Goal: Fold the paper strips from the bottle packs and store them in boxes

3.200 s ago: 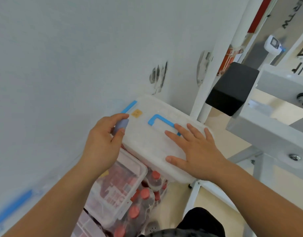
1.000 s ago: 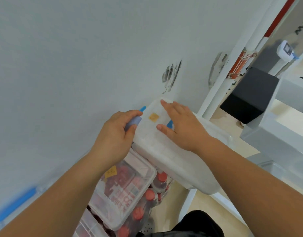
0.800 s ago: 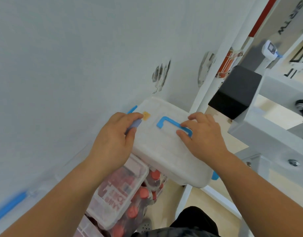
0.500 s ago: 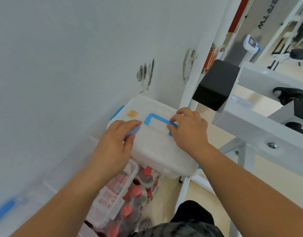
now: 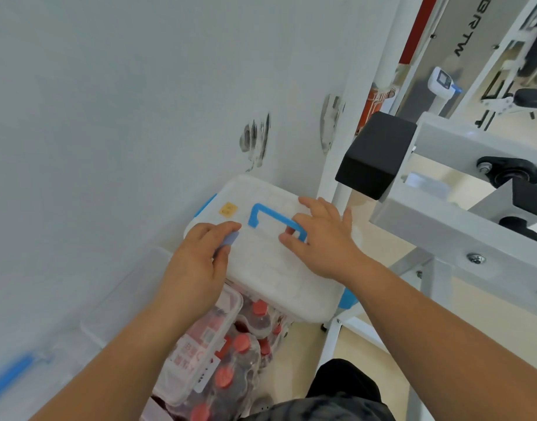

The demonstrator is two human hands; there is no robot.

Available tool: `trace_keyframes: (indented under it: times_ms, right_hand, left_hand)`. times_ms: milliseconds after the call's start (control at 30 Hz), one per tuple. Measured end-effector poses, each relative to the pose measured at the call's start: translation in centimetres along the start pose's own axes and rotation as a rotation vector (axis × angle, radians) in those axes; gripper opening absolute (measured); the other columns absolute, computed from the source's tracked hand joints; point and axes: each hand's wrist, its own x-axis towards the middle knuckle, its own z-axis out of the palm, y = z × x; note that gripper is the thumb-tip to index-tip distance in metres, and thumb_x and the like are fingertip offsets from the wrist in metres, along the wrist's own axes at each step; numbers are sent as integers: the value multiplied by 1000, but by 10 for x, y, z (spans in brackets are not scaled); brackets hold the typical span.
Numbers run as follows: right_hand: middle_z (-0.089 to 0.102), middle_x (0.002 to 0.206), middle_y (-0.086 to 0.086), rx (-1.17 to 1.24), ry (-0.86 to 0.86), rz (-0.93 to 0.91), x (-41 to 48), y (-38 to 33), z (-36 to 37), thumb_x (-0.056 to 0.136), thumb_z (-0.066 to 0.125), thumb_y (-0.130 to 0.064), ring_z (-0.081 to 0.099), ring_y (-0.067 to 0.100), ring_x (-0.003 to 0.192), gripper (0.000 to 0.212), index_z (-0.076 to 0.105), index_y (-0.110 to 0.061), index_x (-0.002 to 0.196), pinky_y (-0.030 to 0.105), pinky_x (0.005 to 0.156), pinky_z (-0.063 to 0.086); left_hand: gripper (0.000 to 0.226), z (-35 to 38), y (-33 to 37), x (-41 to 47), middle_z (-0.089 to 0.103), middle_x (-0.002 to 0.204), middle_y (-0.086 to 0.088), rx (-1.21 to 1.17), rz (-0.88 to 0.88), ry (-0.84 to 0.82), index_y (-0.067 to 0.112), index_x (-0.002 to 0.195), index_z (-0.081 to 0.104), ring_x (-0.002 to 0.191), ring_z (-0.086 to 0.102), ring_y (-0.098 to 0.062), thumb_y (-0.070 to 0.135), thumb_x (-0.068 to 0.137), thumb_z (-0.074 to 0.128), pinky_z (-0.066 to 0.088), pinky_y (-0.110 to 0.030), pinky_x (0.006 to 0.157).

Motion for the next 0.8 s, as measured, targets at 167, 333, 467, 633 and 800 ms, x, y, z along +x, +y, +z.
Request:
trace_keyframes:
  times_ms: [167, 333, 467, 633, 800]
  right_hand:
    - [17, 167, -4, -134, 58, 131, -34, -4, 6, 102, 32, -57, -5, 38, 155, 36, 55, -41, 125, 74, 116, -6]
    - [30, 162, 0, 5, 113, 199, -33, -9, 13, 107, 29, -46, 6, 40, 155, 30, 50, -36, 127, 77, 114, 6]
    - [59, 117, -6, 131, 136, 180, -20, -4, 10, 108, 30, -40, 31, 42, 144, 18, 46, -31, 109, 77, 110, 21]
    - [44, 73, -10, 68, 154, 91, -13, -2, 4, 108, 32, -37, 54, 28, 94, 16, 42, -28, 100, 61, 98, 42]
    - [50, 73, -4, 33, 172, 54, -10, 5, 1, 108, 33, -37, 51, 21, 74, 14, 39, -27, 99, 46, 76, 50]
  left_hand:
    - [38, -2, -1, 2, 58, 118, 4, -48, -29, 11, 24, 131, 60, 95, 48, 5, 7, 97, 54, 31, 4, 84]
    - [36, -6, 12, -11, 59, 115, 1, -97, 84, 77, 20, 129, 61, 102, 53, 2, 5, 97, 53, 39, -4, 85]
    - [37, -2, 23, -24, 59, 116, 2, -167, 148, -11, 20, 129, 61, 104, 56, -5, 11, 95, 52, 43, -12, 88]
    - [36, 4, 21, -20, 57, 119, 3, -194, 133, -65, 23, 129, 59, 107, 55, -4, 9, 96, 54, 41, -8, 87]
    - [34, 5, 19, -15, 58, 123, 6, -164, 115, -84, 20, 129, 58, 111, 51, 4, 11, 97, 53, 35, -3, 92]
